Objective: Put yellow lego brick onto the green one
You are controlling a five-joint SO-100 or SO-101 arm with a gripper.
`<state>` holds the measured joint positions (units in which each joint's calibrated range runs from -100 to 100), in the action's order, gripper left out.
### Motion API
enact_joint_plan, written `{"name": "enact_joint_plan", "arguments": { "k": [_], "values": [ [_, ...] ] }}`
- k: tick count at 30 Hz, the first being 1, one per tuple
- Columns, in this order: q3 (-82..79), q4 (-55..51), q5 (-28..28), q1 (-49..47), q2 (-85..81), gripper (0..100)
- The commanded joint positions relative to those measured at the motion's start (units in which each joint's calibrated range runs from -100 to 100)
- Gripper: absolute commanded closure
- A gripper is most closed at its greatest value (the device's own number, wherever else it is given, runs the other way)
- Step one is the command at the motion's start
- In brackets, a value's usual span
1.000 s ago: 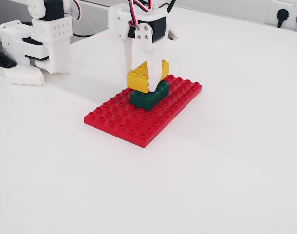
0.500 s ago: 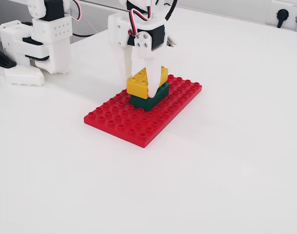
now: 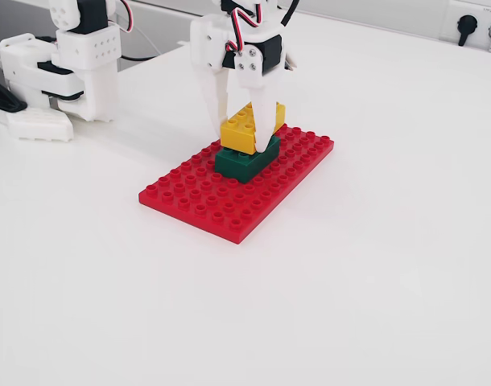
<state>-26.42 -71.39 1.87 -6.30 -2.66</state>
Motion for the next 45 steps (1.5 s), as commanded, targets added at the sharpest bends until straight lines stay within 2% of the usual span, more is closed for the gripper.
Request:
{"name": "enact_joint_plan", "arguments": {
  "k": [1, 12, 45],
  "values": [
    [0.62, -0.41, 0.0, 0.48, -0.99, 85],
    [7.67, -6.81, -1.45, 3.87, -0.99, 85],
    [7.13, -5.77, -1.19, 2.62, -0.23, 85]
  ]
}}
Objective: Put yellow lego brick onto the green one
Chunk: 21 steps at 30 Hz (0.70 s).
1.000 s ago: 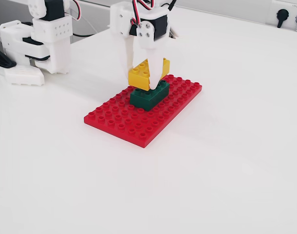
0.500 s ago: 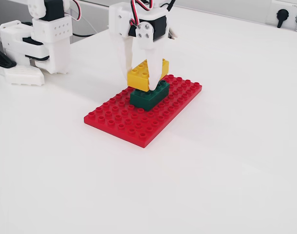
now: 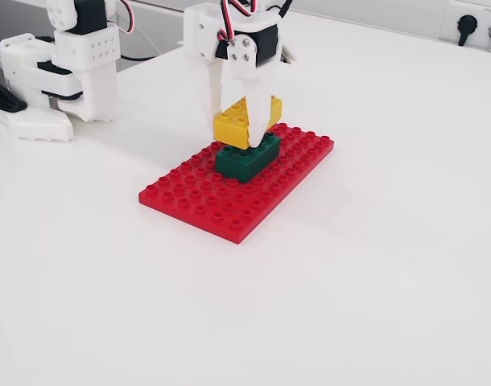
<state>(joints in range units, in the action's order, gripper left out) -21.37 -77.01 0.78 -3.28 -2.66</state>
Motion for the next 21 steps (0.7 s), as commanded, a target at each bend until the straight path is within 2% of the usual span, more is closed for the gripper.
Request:
{"name": "enact_joint_plan", "arguments": {
  "k": [1, 21],
  "values": [
    [2.08, -0.07, -0.1, -0.33, -0.23, 85],
    [-1.72, 2.53, -0.05, -1.07, -0.32, 85]
  ]
}}
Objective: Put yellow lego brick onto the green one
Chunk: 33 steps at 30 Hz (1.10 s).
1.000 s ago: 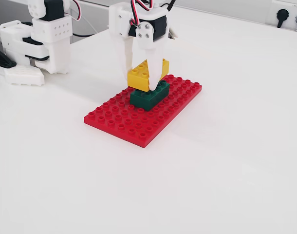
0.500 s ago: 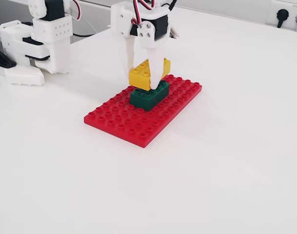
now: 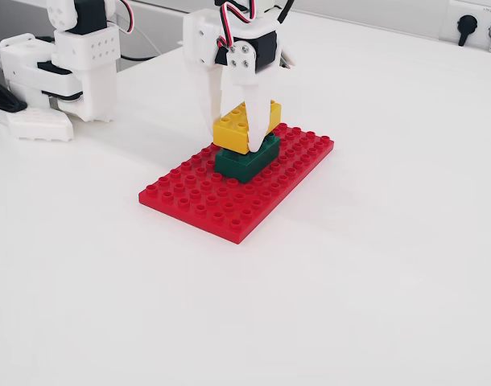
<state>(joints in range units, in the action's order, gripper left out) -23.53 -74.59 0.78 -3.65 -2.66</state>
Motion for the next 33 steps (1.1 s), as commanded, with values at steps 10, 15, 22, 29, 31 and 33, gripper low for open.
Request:
{"name": "enact_joint_plan", "arguments": {
  "k": [10, 15, 22, 29, 31, 33],
  "values": [
    [0.35, 0.11, 0.73, -1.73, -0.4, 85],
    [0.44, -0.06, 0.47, -1.44, -0.4, 85],
    [0.53, -0.5, 0.42, -0.99, -0.9, 85],
    [0.44, -0.5, 0.0, -0.63, -0.9, 85],
    [0.44, -0.5, 0.0, -0.33, -0.9, 85],
    [0.35, -0.5, -0.05, 0.11, -0.73, 85]
  ]
}}
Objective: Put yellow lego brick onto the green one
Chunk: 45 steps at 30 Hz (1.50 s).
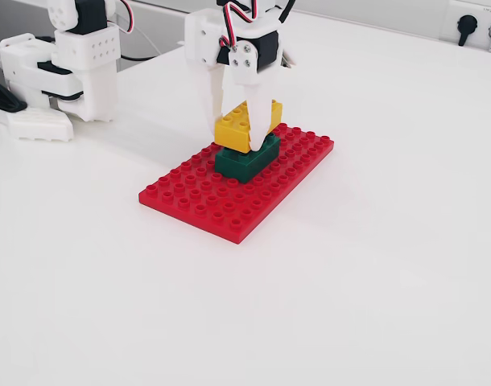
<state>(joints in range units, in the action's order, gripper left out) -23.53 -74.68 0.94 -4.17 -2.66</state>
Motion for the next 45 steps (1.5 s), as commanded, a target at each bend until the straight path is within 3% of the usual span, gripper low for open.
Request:
{"name": "enact_joint_plan", "arguments": {
  "k": [1, 12, 18, 38, 45],
  "values": [
    [0.35, -0.41, -0.26, 0.7, -0.73, 85],
    [0.44, -0.41, -0.26, 0.85, -0.9, 84],
    [0.44, -0.32, -0.26, 0.48, -0.4, 74],
    [1.17, -3.96, -0.21, 0.92, -1.4, 74],
    [3.06, -10.1, -0.41, 0.92, -13.22, 74]
  ]
}}
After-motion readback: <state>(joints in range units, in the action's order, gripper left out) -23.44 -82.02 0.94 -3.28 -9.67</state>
